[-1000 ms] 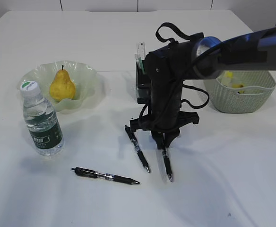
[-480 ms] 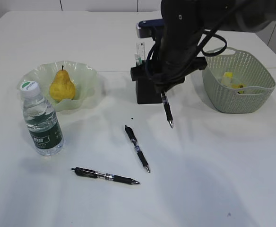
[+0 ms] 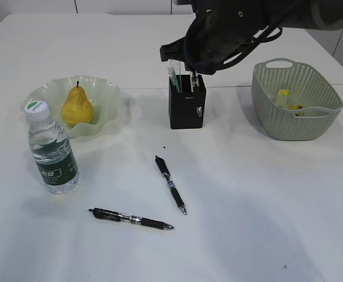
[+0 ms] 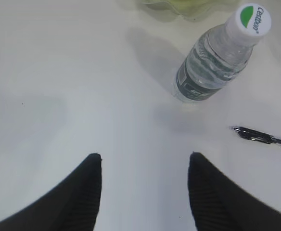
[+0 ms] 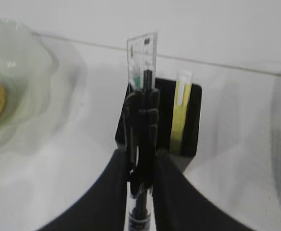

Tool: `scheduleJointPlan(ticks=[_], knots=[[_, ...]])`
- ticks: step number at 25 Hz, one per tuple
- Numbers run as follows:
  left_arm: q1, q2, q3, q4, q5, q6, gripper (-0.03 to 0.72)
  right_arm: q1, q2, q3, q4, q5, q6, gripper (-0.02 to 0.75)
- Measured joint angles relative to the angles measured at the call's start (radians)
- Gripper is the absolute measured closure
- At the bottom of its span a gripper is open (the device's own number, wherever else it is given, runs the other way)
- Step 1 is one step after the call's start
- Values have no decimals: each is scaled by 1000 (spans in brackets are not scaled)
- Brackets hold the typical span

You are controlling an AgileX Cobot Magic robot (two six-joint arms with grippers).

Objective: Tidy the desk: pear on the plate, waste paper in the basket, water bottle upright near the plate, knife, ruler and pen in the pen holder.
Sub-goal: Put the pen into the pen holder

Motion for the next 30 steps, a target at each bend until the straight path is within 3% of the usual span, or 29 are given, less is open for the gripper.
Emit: scheduleJointPlan(ticks=[9, 13, 30], knots=[[0, 0, 0, 0, 5, 0, 286, -45, 2, 0, -139, -256, 15, 645], [0, 0, 0, 0, 7, 0, 286, -73, 28, 0, -150, -387, 17, 645], [0, 0, 0, 0, 9, 0, 286, -131, 182, 0, -194, -667, 18, 646]])
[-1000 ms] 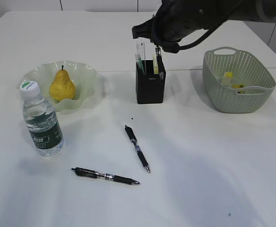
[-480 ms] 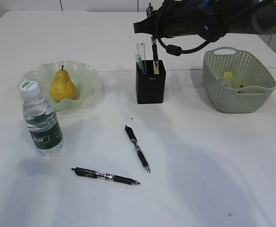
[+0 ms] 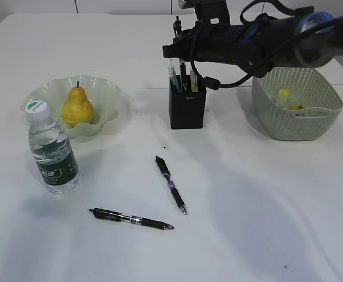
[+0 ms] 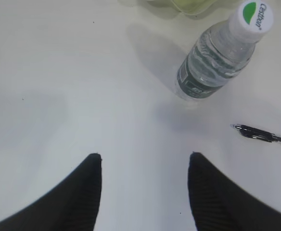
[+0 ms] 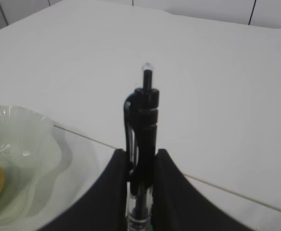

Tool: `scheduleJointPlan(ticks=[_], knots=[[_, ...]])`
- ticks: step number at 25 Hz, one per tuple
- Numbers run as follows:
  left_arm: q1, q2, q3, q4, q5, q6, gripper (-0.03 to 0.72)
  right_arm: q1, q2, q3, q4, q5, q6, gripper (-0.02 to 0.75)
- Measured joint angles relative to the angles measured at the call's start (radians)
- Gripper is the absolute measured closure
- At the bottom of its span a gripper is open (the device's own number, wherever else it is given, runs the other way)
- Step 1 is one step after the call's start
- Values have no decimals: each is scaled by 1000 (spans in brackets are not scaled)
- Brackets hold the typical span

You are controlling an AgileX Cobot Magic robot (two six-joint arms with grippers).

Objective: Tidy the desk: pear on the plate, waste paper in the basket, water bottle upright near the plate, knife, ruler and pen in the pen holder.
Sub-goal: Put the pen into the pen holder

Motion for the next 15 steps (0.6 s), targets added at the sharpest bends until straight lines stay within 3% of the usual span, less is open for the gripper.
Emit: scheduleJointPlan(ticks=[15], knots=[[0, 0, 0, 0, -11, 0, 286, -30, 55, 0, -3, -45, 1, 646]])
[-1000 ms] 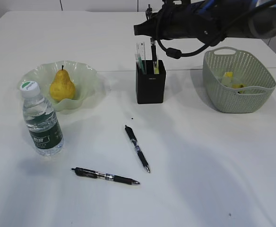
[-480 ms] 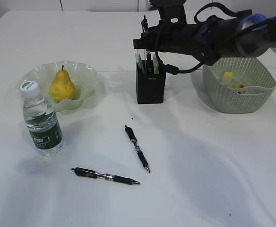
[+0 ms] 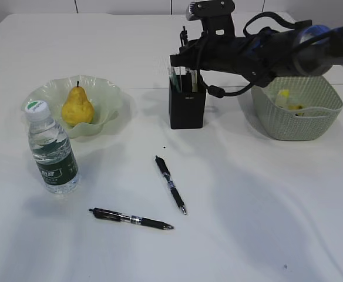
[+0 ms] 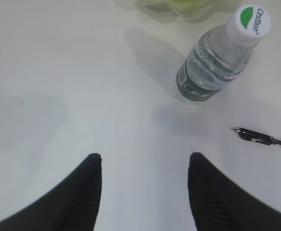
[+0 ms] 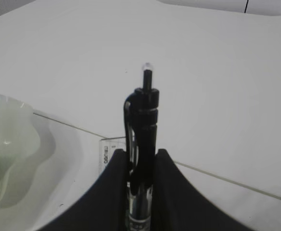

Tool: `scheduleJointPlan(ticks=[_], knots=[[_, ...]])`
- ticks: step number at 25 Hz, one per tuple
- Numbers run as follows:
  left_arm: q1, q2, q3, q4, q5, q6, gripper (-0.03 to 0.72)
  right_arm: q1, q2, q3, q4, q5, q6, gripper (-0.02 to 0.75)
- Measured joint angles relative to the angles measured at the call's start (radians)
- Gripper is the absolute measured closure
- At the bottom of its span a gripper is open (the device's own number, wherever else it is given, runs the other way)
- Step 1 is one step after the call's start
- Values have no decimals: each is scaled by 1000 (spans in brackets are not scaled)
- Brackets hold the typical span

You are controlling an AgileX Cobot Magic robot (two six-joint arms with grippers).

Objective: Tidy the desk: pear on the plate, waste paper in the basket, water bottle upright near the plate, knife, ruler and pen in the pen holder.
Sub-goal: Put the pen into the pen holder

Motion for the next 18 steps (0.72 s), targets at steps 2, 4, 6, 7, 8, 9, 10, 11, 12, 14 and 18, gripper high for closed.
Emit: scheduleJointPlan(ticks=[2, 4, 6, 7, 8, 9, 10, 11, 12, 14, 18], knots=[[0, 0, 0, 0, 0, 0, 286, 0, 11, 0, 0, 2, 0, 645], [0, 0, 0, 0, 0, 0, 286, 0, 18, 0, 0, 12, 0, 645], [0, 0, 0, 0, 0, 0, 286, 0, 20, 0, 0, 16, 0, 640], [0, 0, 0, 0, 0, 0, 286, 0, 20, 0, 0, 21, 0, 631], [0, 0, 0, 0, 0, 0, 286, 0, 20, 0, 0, 23, 0, 623], [0, 0, 0, 0, 0, 0, 286, 0, 20, 0, 0, 26, 0, 610], [0, 0, 0, 0, 0, 0, 286, 0, 20, 0, 0, 26, 0, 592], [0, 0, 0, 0, 0, 0, 286, 0, 20, 0, 0, 29, 0, 566], [0, 0, 0, 0, 0, 0, 286, 0, 20, 0, 0, 29, 0, 540], [0, 0, 0, 0, 0, 0, 286, 0, 20, 0, 0, 29, 2, 484], [0, 0, 0, 0, 0, 0, 286, 0, 20, 0, 0, 29, 4, 447]])
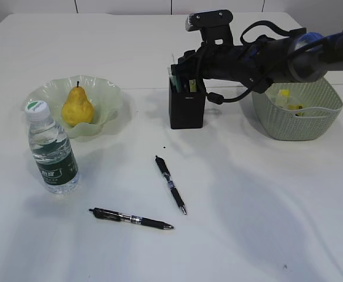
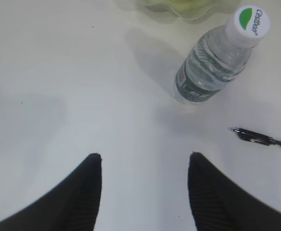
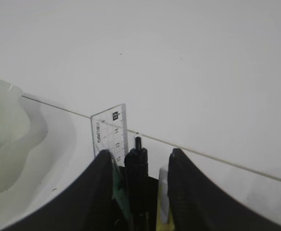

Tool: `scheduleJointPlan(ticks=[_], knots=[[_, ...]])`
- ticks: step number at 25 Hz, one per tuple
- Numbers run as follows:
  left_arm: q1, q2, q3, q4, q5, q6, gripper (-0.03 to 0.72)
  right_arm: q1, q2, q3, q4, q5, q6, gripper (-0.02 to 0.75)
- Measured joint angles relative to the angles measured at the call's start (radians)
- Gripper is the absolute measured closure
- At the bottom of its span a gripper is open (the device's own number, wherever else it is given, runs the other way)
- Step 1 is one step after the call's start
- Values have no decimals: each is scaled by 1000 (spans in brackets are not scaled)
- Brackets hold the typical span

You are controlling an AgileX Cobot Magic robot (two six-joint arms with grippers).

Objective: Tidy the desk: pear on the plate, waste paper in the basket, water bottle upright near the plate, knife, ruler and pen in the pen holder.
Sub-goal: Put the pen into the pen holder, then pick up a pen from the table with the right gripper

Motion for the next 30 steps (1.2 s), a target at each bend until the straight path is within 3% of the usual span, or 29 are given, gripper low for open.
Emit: scheduleJointPlan(ticks=[6, 16, 21, 24, 30], knots=[[0, 0, 0, 0, 0, 0, 286, 0, -18, 1, 0, 44, 38, 442], [0, 0, 0, 0, -2, 0, 286, 8, -205, 1, 0, 312, 74, 442], [0, 0, 0, 0, -8, 0, 286, 45, -275, 1, 10, 470, -17, 442], [0, 0, 0, 0, -17, 0, 286, 66, -286, 1, 84, 604, -152, 442], [0, 0, 0, 0, -19, 0, 286, 70, -302, 1, 439, 838, -496, 442]])
